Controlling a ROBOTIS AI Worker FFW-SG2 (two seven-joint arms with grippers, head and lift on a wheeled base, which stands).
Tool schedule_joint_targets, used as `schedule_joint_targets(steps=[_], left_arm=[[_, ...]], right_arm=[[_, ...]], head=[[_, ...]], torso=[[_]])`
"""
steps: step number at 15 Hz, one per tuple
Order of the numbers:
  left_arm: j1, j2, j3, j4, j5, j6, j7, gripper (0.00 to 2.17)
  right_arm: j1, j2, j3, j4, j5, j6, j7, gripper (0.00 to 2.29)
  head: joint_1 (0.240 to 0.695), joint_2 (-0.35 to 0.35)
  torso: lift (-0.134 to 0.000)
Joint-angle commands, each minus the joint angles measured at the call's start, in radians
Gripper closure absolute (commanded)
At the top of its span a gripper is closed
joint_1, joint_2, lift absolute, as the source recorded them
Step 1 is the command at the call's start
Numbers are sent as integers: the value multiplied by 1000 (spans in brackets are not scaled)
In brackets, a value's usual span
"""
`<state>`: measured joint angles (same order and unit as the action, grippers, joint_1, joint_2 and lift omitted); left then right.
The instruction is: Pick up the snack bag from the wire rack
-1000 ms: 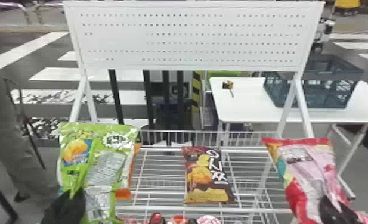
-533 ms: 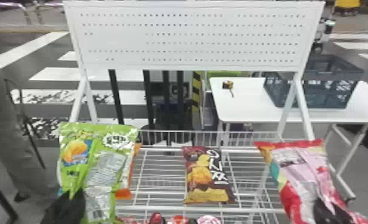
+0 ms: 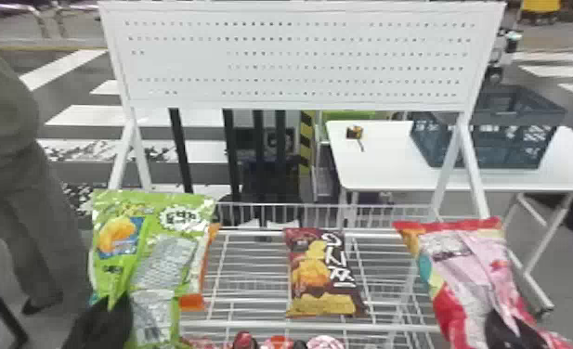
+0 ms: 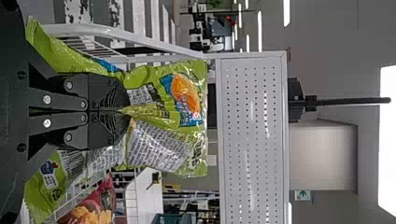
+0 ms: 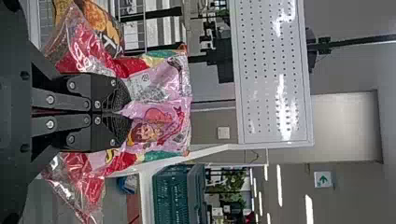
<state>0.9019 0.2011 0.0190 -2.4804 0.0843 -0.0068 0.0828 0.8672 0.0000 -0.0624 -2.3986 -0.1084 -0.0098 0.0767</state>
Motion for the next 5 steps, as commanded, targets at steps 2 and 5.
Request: schedule_joint_targets(steps=[2,5], left_arm=[[0,0,-5,1,-3,0,0,1811],[-3,-2,-11,6,-8,0,0,1811]], right_arm=[[-28,1,30,24,16,24,-1,2253],[-226,1,67,151,55,172,-14,2250]], head=[[499,0],[499,0]], torso=[[0],[0]])
